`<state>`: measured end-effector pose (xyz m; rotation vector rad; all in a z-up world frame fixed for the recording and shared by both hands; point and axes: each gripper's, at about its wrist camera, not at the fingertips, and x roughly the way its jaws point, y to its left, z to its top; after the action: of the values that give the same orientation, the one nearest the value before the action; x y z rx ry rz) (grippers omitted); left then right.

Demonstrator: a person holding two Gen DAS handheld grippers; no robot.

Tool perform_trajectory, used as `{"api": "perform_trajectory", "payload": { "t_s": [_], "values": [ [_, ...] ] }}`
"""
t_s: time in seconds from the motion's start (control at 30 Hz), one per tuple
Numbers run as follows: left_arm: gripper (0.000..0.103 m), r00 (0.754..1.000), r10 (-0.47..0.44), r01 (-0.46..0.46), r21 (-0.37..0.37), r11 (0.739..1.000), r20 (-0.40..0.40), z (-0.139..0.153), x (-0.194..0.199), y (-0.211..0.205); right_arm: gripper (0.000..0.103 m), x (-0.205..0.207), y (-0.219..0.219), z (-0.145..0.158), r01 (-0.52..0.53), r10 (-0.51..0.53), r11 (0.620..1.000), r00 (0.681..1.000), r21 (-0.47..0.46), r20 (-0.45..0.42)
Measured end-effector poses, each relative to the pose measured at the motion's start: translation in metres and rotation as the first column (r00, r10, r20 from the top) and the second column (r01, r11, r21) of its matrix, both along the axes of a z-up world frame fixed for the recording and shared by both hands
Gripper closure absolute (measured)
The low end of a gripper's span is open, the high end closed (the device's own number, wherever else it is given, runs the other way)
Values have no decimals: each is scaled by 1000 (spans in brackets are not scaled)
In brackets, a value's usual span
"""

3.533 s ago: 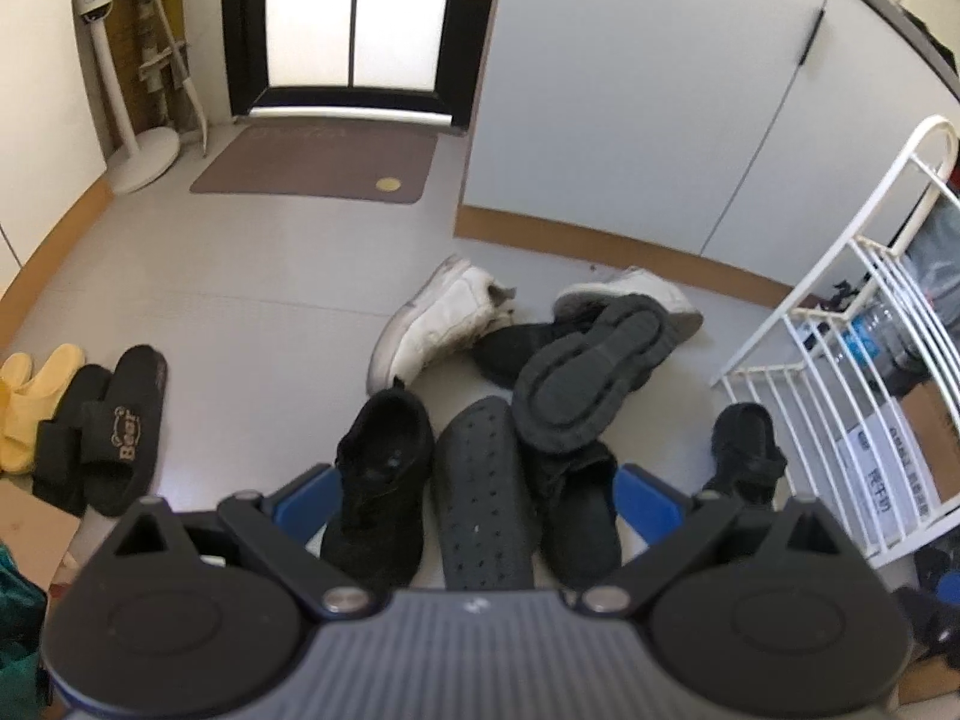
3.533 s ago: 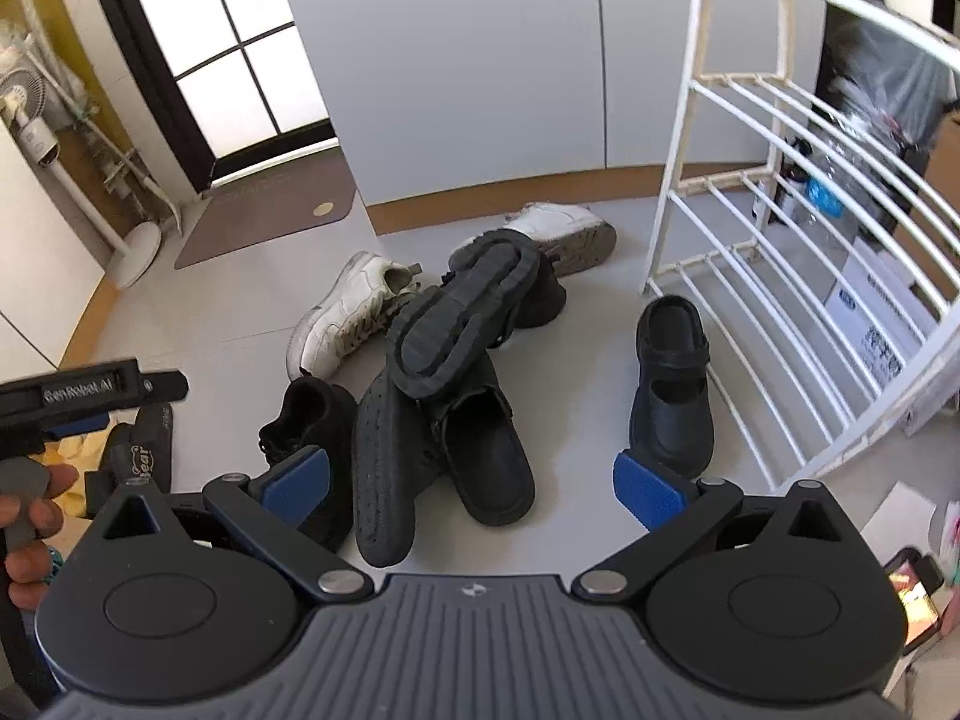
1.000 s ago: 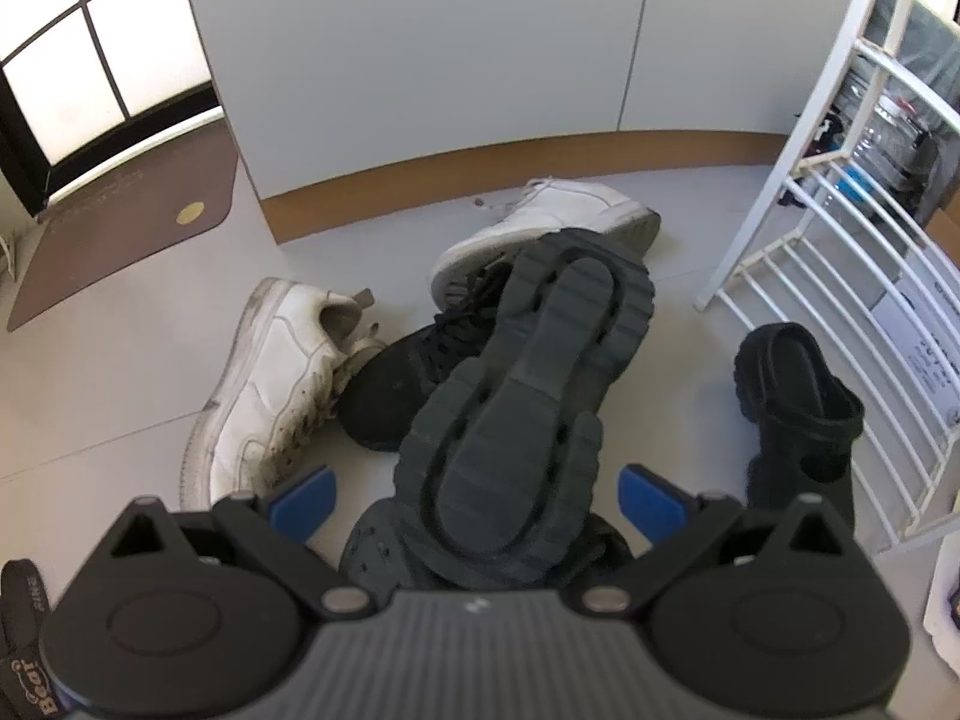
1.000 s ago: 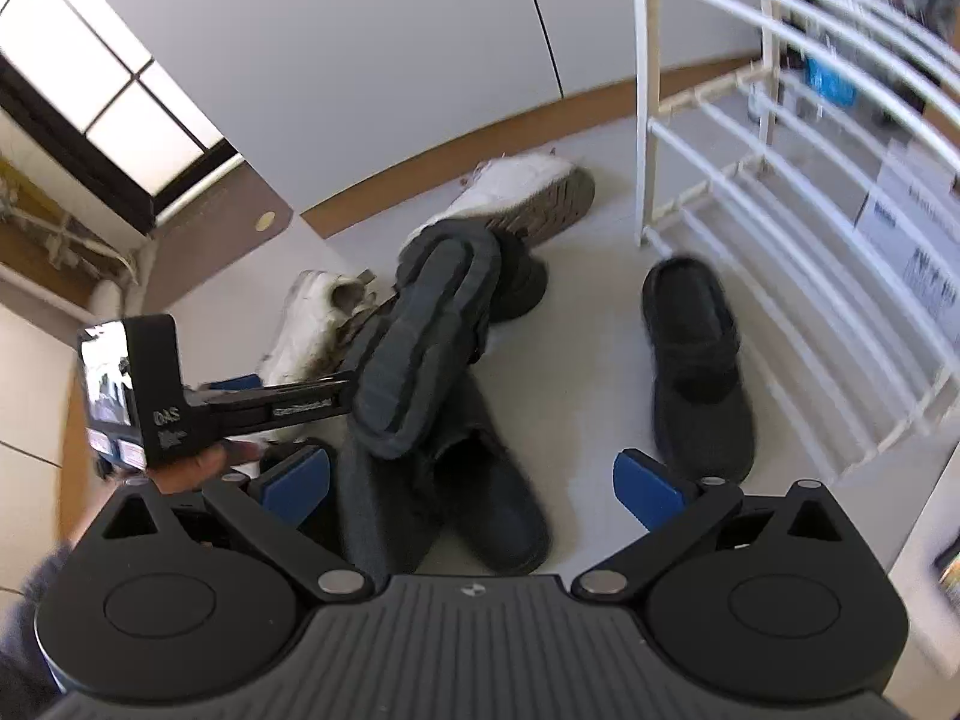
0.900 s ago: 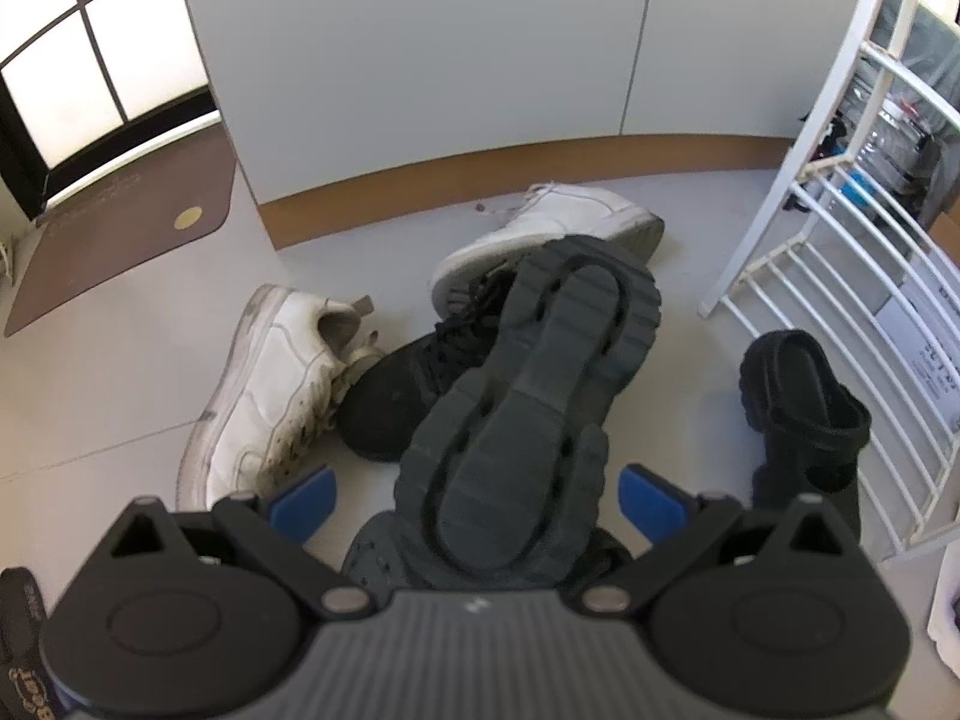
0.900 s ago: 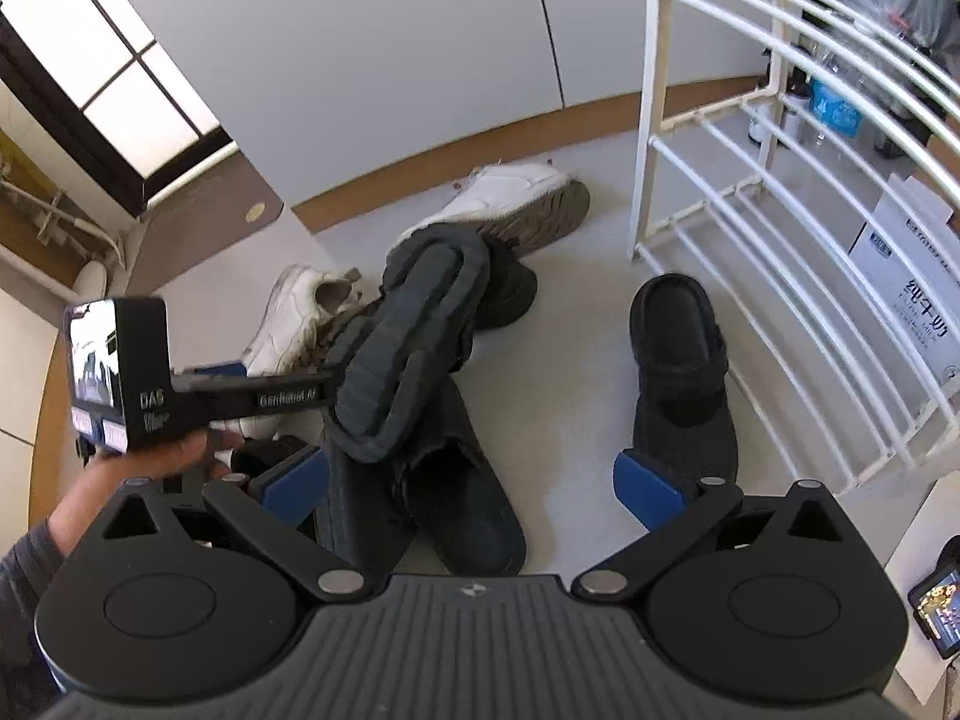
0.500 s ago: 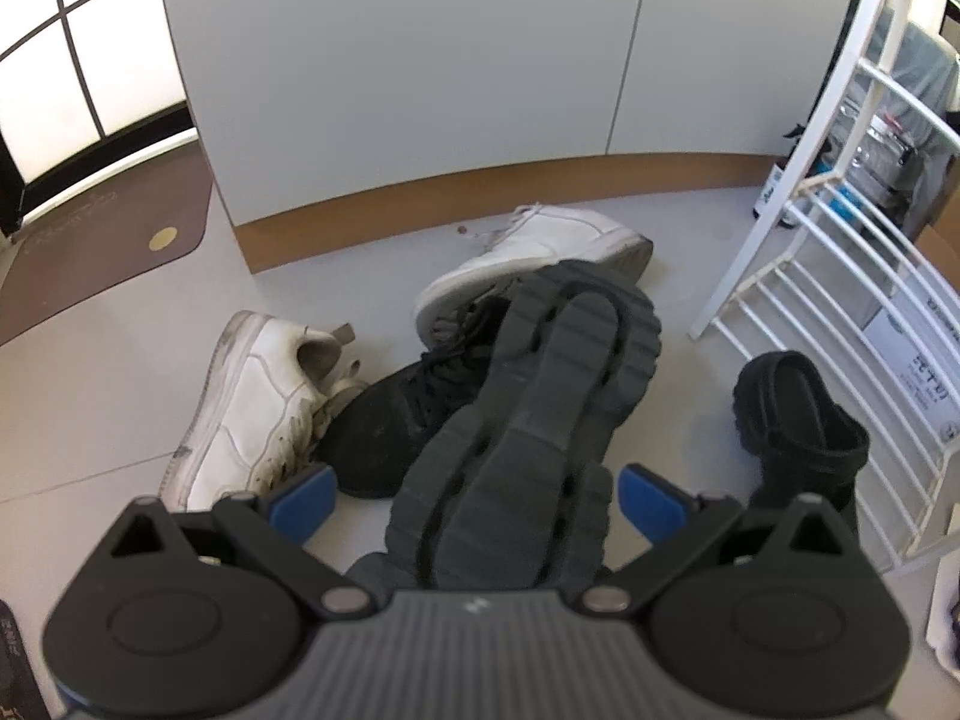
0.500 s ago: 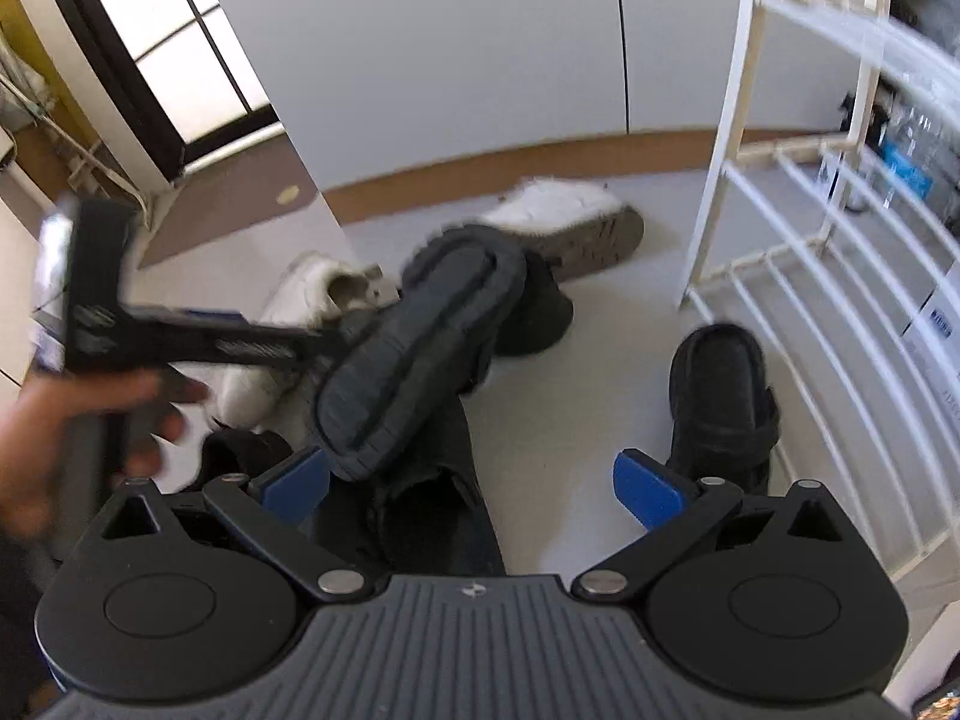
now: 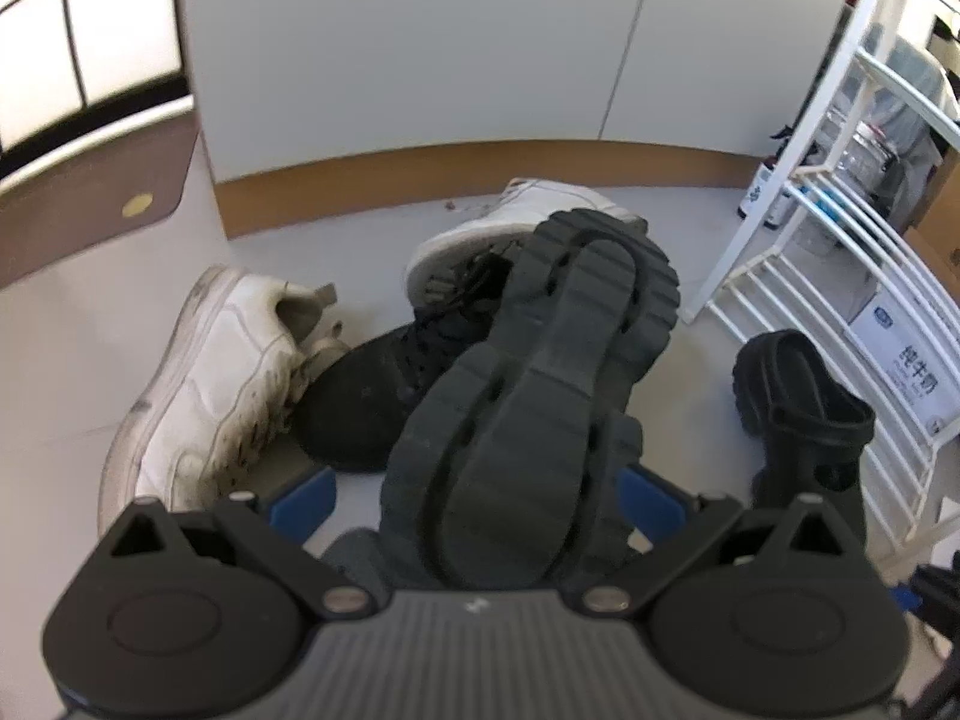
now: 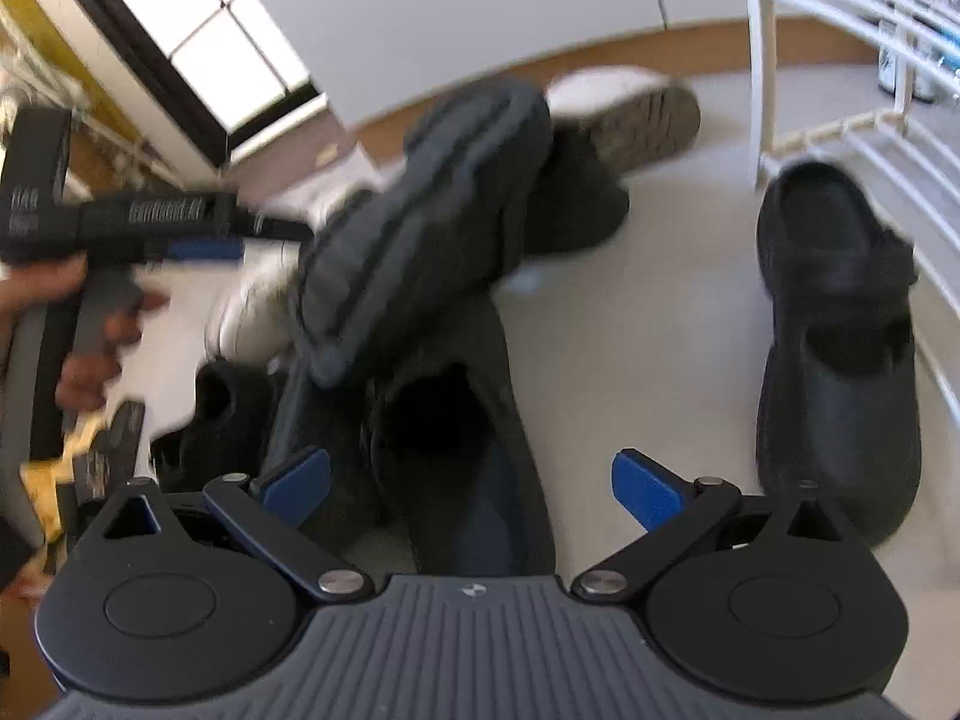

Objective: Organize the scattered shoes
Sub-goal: 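Lower the left tool onto the chunky black-soled shoe and close on it, then lift the black-soled shoe with the left tool and carry it toward the rack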

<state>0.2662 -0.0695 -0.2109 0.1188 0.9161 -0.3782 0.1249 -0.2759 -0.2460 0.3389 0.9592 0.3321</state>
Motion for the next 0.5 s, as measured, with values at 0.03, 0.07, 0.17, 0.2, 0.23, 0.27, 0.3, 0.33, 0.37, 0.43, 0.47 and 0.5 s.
{"api": "perform_trajectory", "payload": {
  "t_s": [0.03,0.07,0.17,0.2,0.23,0.27,0.3,0.33,0.37,0.43,0.47,0.5],
  "values": [
    [0,999,-22,21,13,1000,32,-1,0,-3,0,-2,1,1,-13,13,1000,1000,-15,9],
    [0,999,-27,26,18,999,41,-1,0,-4,0,-2,2,1,-16,16,1000,1000,-22,10],
    [0,998,-22,22,11,1000,52,-8,9,-9,0,1,0,-7,-5,5,1000,1000,-11,-27],
    [0,999,-20,21,-5,1000,48,-9,13,-10,0,2,-2,-10,1,-1,1000,999,-9,-40],
    [0,999,-21,22,-12,1000,48,-9,14,-11,0,3,-2,-13,3,-3,1000,999,-13,-48],
    [0,998,-28,29,-19,999,55,-8,17,-15,0,3,-3,-13,2,-3,1000,999,-17,-50],
    [0,997,-42,44,-21,999,69,-6,19,-22,0,3,-3,-14,1,-2,1000,999,-20,-52],
    [0,996,-50,52,-20,998,75,-6,20,-24,0,4,-3,-15,-1,-1,1000,999,-23,-53],
    [0,994,-68,69,-13,997,82,-6,22,-30,0,4,-5,-17,3,-4,1000,999,-27,-53],
    [0,991,-103,102,10,995,91,-8,26,-41,0,4,-7,-16,9,-10,1000,999,-28,-52],
    [0,986,-138,134,42,990,90,-10,29,-48,0,4,-8,-16,12,-13,1000,999,-28,-51],
    [0,981,-174,168,75,983,89,-13,31,-55,0,4,-10,-16,15,-16,999,999,-28,-49]
  ]
}}
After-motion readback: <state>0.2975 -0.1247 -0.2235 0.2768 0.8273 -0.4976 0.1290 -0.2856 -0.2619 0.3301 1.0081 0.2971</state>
